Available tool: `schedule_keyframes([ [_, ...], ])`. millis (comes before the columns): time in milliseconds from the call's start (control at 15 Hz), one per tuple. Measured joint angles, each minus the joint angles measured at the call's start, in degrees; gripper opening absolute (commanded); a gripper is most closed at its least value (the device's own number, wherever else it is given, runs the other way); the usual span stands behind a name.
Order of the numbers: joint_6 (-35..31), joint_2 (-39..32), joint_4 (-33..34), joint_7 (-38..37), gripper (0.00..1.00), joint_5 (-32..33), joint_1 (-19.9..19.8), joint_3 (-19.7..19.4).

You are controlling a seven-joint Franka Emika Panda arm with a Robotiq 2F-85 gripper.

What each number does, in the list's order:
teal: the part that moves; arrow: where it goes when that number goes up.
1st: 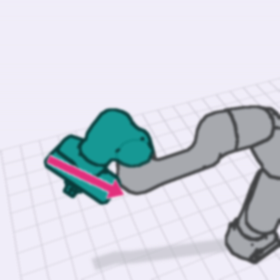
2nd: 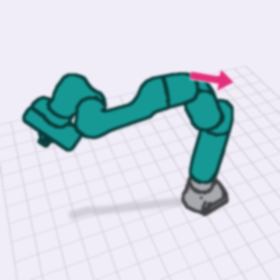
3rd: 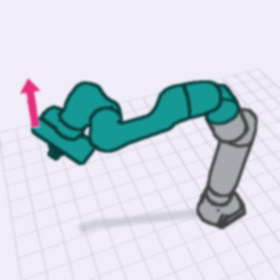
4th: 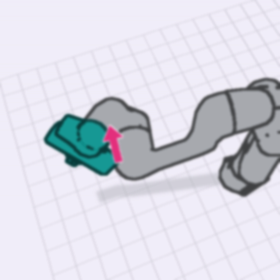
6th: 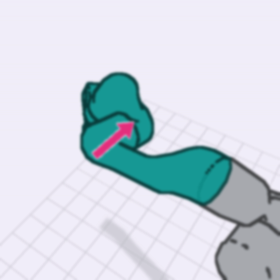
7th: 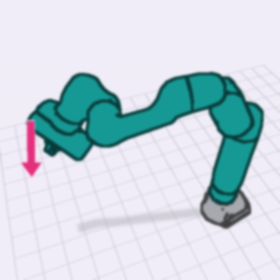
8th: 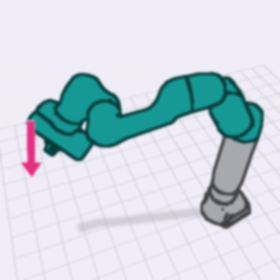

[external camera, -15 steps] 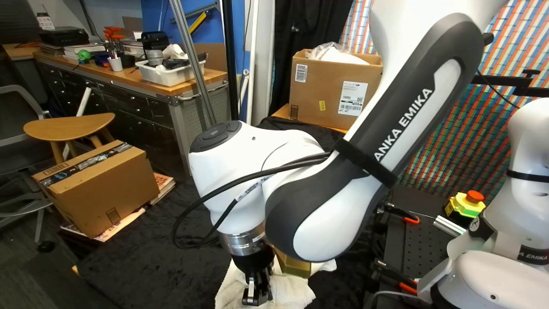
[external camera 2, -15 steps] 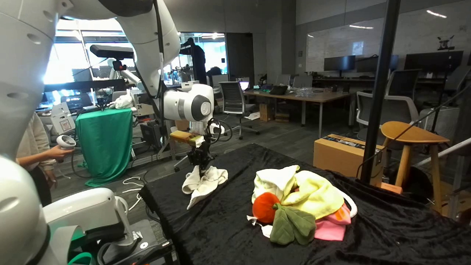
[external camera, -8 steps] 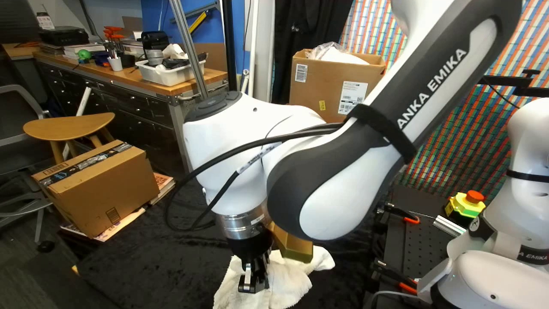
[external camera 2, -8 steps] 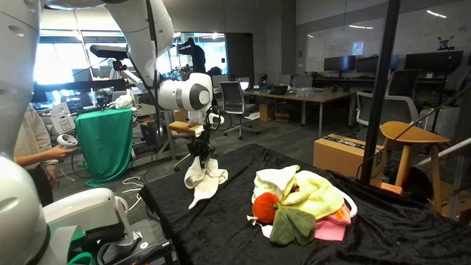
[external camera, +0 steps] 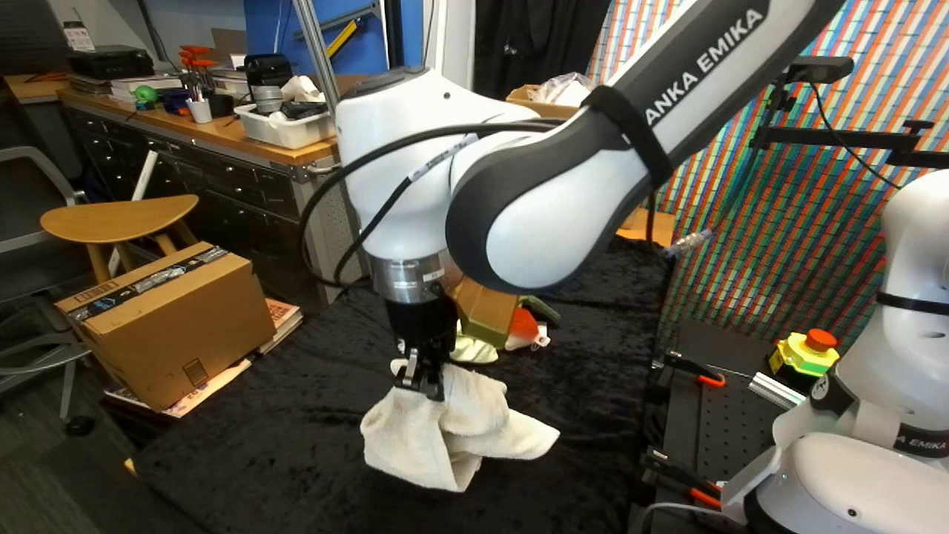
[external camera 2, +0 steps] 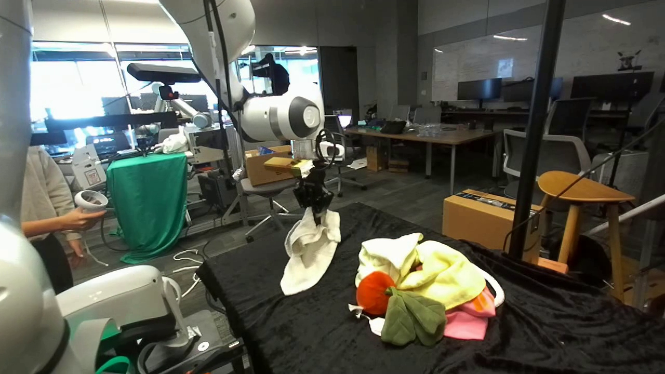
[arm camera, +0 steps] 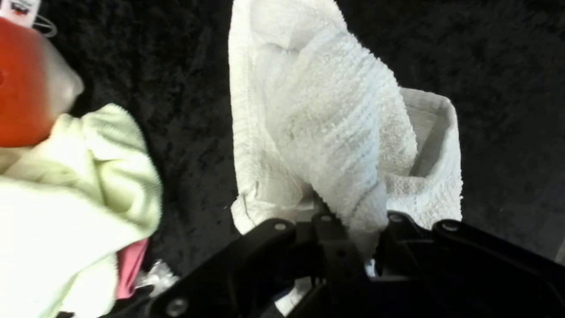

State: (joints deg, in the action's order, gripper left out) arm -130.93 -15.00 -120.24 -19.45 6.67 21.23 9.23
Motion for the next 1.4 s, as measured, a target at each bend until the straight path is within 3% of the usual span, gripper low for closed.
schedule_keyframes([
  [800,1.8,10.1,0.9,2.5,0.05,-0.6,-14.2,-6.9],
  [1400,6.6,14.1,-2.9,6.0,0.05,0.3,-18.4,-7.6],
])
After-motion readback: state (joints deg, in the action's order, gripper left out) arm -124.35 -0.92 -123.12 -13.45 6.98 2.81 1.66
